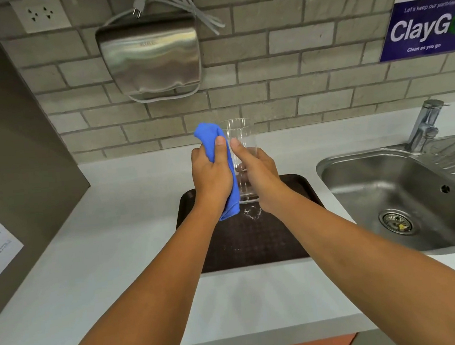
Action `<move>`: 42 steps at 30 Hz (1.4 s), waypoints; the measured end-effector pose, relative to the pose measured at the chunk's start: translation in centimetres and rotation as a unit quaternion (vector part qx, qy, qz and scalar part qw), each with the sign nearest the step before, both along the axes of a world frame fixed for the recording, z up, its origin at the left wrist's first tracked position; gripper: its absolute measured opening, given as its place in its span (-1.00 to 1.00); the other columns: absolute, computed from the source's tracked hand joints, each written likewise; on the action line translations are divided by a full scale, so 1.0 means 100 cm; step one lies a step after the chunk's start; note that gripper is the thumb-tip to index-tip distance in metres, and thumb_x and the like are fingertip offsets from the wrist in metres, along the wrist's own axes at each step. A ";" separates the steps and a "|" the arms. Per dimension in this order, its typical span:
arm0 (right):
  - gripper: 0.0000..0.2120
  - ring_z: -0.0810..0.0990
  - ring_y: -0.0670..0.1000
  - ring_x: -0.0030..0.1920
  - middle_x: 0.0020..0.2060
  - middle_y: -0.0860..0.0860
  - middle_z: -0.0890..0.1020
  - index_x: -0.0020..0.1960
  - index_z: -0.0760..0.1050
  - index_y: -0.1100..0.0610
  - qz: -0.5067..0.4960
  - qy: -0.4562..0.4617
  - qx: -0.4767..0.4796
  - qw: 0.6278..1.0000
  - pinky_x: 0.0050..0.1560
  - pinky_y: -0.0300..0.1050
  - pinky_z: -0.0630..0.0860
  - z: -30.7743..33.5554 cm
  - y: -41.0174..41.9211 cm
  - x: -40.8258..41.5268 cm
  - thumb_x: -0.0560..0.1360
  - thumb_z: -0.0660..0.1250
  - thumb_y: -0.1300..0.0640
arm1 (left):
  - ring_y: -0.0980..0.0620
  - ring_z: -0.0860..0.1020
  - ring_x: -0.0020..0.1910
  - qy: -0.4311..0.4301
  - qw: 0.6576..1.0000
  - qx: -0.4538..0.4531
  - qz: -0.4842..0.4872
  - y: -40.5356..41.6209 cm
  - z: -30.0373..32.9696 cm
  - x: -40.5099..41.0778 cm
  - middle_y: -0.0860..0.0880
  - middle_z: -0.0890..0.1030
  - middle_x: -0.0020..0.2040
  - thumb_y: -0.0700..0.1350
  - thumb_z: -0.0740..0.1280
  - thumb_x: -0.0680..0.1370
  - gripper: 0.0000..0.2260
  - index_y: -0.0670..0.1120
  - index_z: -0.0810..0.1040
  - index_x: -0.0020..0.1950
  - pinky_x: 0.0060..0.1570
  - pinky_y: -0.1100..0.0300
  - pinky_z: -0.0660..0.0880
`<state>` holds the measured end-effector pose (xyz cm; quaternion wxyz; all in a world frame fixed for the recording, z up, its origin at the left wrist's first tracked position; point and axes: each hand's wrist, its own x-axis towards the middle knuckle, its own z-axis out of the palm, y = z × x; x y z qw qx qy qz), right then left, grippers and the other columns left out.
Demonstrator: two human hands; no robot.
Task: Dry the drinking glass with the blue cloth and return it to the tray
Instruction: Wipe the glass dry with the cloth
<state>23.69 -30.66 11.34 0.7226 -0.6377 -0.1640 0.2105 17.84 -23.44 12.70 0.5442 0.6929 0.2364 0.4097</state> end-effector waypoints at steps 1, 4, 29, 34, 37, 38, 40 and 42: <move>-0.47 0.59 -0.14 -0.42 -0.18 0.00 0.60 0.03 0.52 0.07 -0.004 0.005 0.003 1.000 -0.36 -0.24 0.52 -0.001 0.000 0.000 0.36 0.41 -0.36 | 0.14 0.51 -0.26 -0.005 1.000 0.020 0.000 -0.002 0.000 -0.001 -0.13 0.52 -0.02 0.14 0.19 0.60 -0.80 0.11 0.40 -0.18 -0.28 0.33 0.38; -0.48 0.61 -0.13 -0.43 -0.31 -0.04 0.62 0.04 0.58 0.10 0.005 0.026 0.026 0.999 -0.41 -0.26 0.54 -0.002 -0.002 -0.001 0.37 0.43 -0.32 | 0.17 0.50 -0.28 -0.015 0.999 0.049 -0.002 -0.002 -0.001 -0.004 -0.09 0.52 -0.07 0.12 0.20 0.60 -0.80 0.14 0.39 -0.20 -0.29 0.34 0.38; -0.23 0.67 0.20 -0.12 -0.11 0.17 0.67 0.14 0.62 0.22 0.068 0.040 0.007 0.997 0.17 0.30 0.59 0.010 -0.014 -0.011 0.26 0.42 -0.41 | 0.02 0.62 -0.29 0.000 0.972 -0.232 -0.033 0.007 0.007 -0.014 -0.05 0.65 -0.21 0.16 0.20 0.60 -0.68 -0.04 0.56 -0.10 -0.47 0.29 0.52; -0.25 0.63 -0.06 -0.40 -0.42 -0.08 0.64 0.06 0.58 0.22 -0.049 -0.004 -0.024 0.998 -0.30 -0.15 0.62 0.005 -0.013 -0.007 0.28 0.40 -0.44 | 0.08 0.57 -0.41 0.005 0.978 -0.206 -0.019 0.005 0.007 -0.013 -0.02 0.60 -0.28 0.16 0.19 0.60 -0.69 -0.02 0.54 -0.15 -0.48 0.28 0.51; -0.34 0.56 -0.05 -0.30 -0.29 -0.04 0.62 0.08 0.57 0.22 -0.026 -0.004 -0.045 0.999 -0.24 -0.18 0.52 0.005 -0.012 -0.009 0.44 0.29 -0.40 | 0.03 0.55 -0.34 -0.002 0.983 -0.185 0.002 0.005 0.002 -0.011 -0.05 0.58 -0.25 0.17 0.17 0.60 -0.68 -0.03 0.53 -0.12 -0.41 0.25 0.52; -0.38 0.58 -0.04 -0.25 -0.22 -0.04 0.62 0.08 0.57 0.17 -0.013 -0.002 -0.052 0.999 -0.19 -0.16 0.51 0.006 -0.012 -0.011 0.45 0.27 -0.40 | 0.02 0.55 -0.33 -0.008 0.985 -0.174 0.007 0.004 0.001 -0.011 -0.02 0.59 -0.27 0.16 0.18 0.60 -0.69 -0.02 0.54 -0.12 -0.38 0.22 0.53; -0.49 0.63 -0.04 -0.15 -0.09 -0.04 0.64 0.05 0.54 0.03 0.011 -0.008 -0.054 0.998 -0.18 -0.15 0.51 0.005 -0.012 -0.015 0.43 0.30 -0.40 | 0.00 0.55 -0.31 -0.015 0.988 -0.152 0.013 0.000 0.000 -0.010 0.00 0.59 -0.29 0.15 0.18 0.60 -0.72 0.01 0.53 -0.14 -0.29 0.15 0.53; -0.41 0.61 -0.03 -0.08 0.02 -0.02 0.62 0.19 0.51 0.06 0.007 -0.012 -0.048 0.999 -0.17 -0.15 0.49 0.004 -0.011 -0.017 0.42 0.33 -0.39 | -0.01 0.55 -0.28 -0.017 0.990 -0.139 0.019 -0.003 0.000 -0.009 -0.04 0.57 -0.25 0.15 0.18 0.60 -0.73 0.01 0.52 -0.13 -0.23 0.10 0.52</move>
